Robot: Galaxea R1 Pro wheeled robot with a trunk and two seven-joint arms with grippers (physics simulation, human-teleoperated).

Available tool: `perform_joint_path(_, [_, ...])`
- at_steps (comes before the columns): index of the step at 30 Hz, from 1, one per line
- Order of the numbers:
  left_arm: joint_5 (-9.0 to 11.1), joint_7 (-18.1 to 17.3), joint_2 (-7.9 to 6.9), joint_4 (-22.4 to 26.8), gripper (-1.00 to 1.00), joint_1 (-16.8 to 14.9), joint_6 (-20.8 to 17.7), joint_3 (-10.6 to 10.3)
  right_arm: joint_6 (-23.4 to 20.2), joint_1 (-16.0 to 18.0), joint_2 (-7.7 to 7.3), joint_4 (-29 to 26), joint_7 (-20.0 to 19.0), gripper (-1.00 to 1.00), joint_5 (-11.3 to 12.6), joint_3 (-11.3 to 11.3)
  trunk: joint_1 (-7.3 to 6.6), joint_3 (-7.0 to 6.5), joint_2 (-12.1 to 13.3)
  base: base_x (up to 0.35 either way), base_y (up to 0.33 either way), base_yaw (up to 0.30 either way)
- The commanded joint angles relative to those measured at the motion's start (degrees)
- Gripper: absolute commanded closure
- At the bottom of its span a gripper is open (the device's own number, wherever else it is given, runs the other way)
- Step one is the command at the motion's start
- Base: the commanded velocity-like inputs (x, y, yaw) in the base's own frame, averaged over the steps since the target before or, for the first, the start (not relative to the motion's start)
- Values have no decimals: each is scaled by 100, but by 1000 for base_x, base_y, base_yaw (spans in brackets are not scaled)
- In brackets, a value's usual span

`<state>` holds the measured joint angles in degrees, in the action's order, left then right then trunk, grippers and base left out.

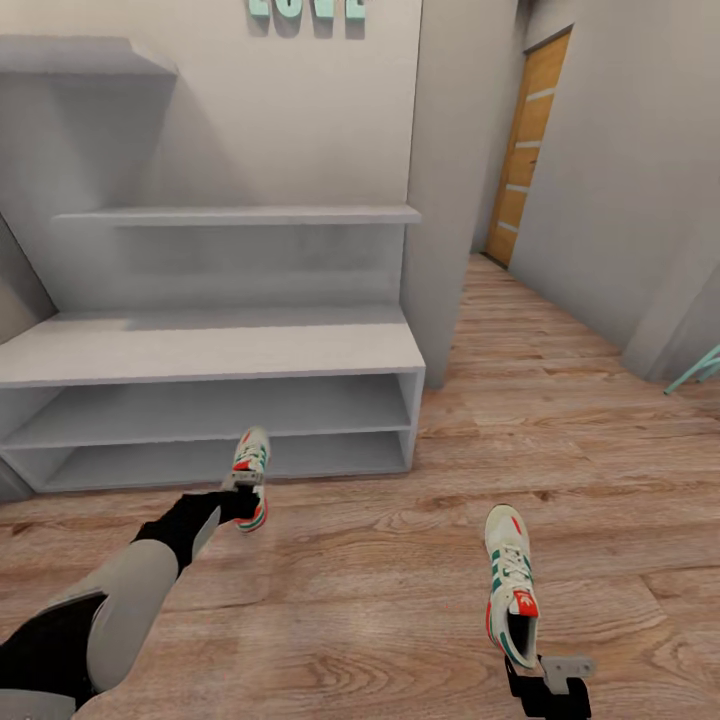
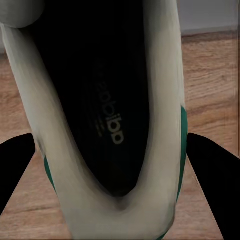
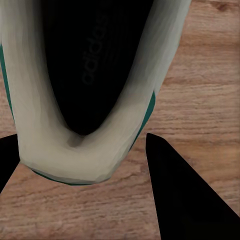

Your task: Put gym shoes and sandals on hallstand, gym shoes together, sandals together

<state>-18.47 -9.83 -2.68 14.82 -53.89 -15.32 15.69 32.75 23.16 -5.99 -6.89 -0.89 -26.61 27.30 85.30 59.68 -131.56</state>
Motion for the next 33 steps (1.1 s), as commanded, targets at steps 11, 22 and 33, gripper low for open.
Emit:
perform_joint_path(11, [-281,-73,0,375,100,-42,-187,-170,-11,4,0,-5,143,100,-46,239,-1,5,-2,0,0,0])
perform_joint_path(22, [-289,-89,-44,784,100,-15,-717,-233,-23,4,44,11,474,100,-70,354,175,185,-323,0,0,0])
perform_joint_path(33, [-280,-89,-55,794,100,-2,-720,-227,-23,4,47,12,476,100,-73,355,416,479,-764,0,0,0])
